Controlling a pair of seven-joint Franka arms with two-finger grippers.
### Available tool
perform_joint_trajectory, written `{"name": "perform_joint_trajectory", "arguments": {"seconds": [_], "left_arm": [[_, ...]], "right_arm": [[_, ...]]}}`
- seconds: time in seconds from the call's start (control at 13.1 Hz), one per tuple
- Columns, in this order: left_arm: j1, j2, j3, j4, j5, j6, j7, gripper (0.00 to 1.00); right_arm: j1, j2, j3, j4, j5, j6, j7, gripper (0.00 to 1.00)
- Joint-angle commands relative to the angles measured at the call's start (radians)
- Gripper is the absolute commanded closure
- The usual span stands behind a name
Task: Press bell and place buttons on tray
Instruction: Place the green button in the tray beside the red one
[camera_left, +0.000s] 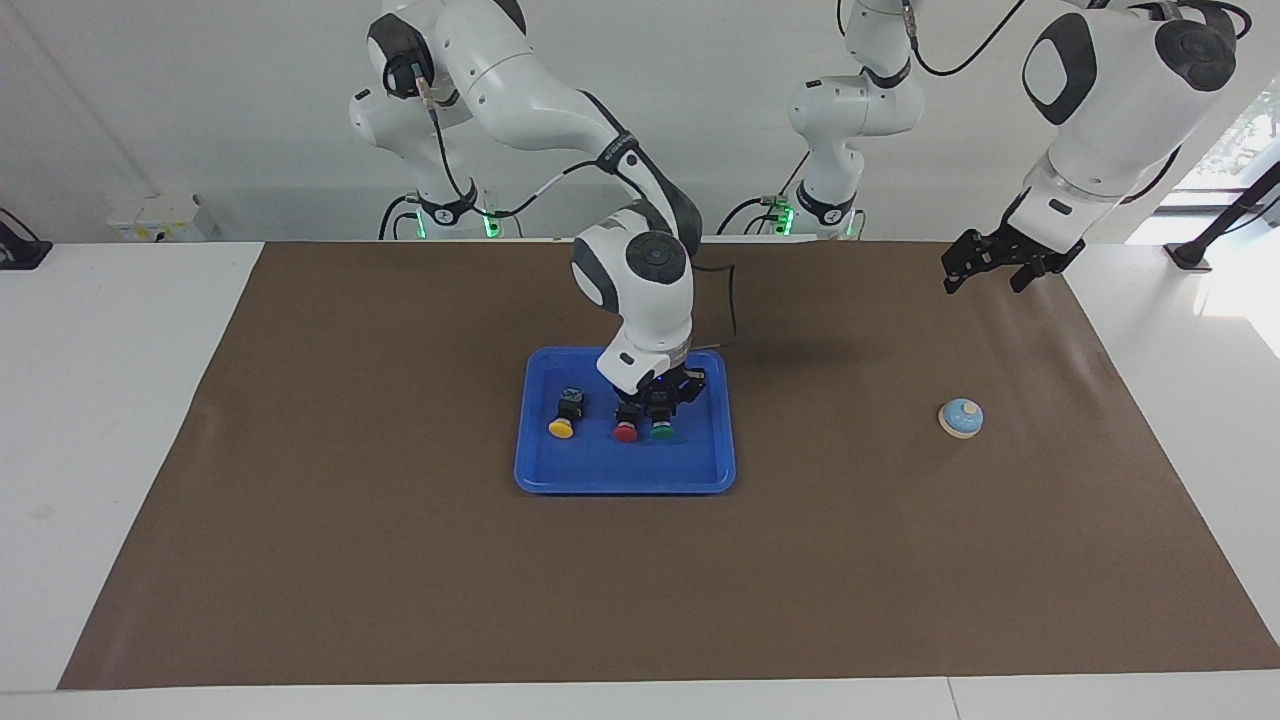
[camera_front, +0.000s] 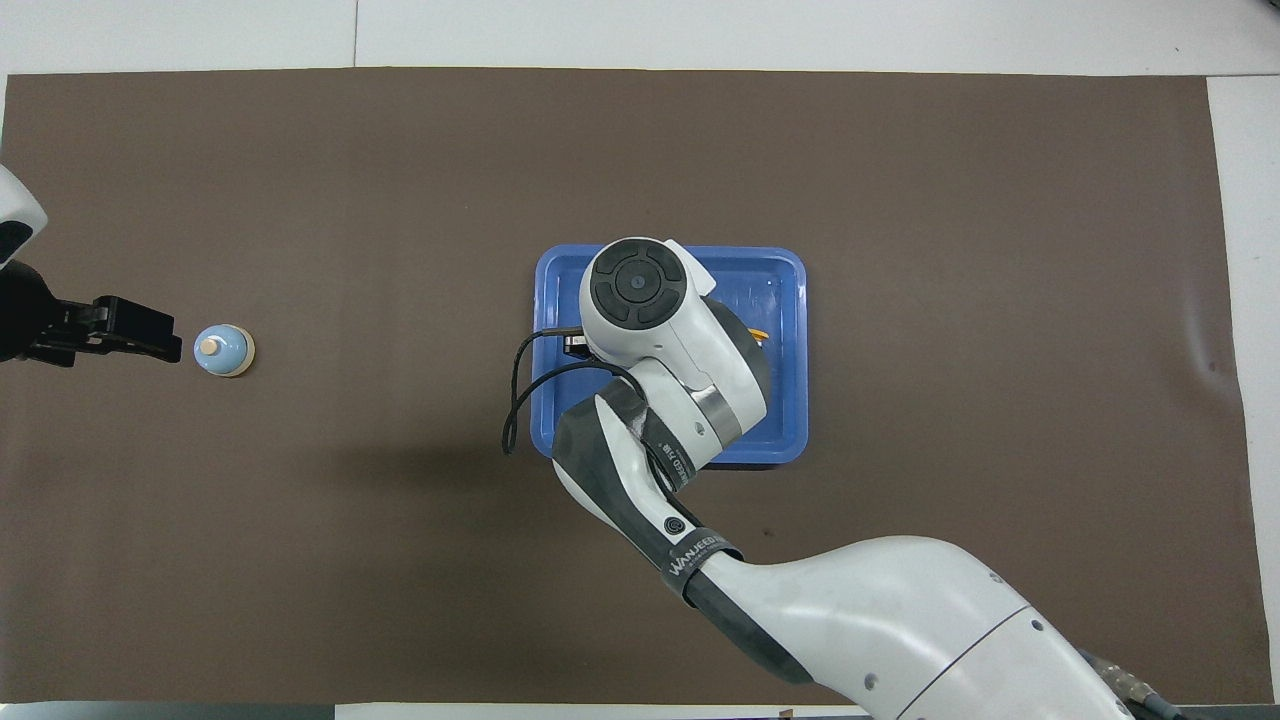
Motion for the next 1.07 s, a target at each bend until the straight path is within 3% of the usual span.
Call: {"name": "perform_joint_trajectory", "arguments": {"seconds": [0.0,0.38,0.46,0.53,0.99], "left_arm": [[0.001,-0.011,0.003,-0.002,-0.003,0.002,-0.002,0.00],[0.001,-0.011,0.003,-0.002,-0.003,0.002,0.000,0.00],[0.001,-0.011,0.003,-0.002,-0.003,0.002,-0.002,0.00],[0.001,-0.011,0.003,-0.002,-0.003,0.002,-0.002,0.00],[0.001,-0.012,0.003,-0.002,-0.003,0.002,-0.002,0.00]], "right_arm": [[0.009,-0.006,0.000,-0.028,-0.003,0.037,0.023,1.00],[0.046,-0.015,0.001,-0.077,-0.001,0.094,0.113,1.00],[0.049,-0.015,0.001,-0.077,-0.001,0.092,0.132,0.72],[0.054,-0.017,0.001,-0.074,-0.001,0.084,0.136,0.01],[0.002,-0.081,-0.002,-0.004,0.007,-0.073,0.184,0.00]]}}
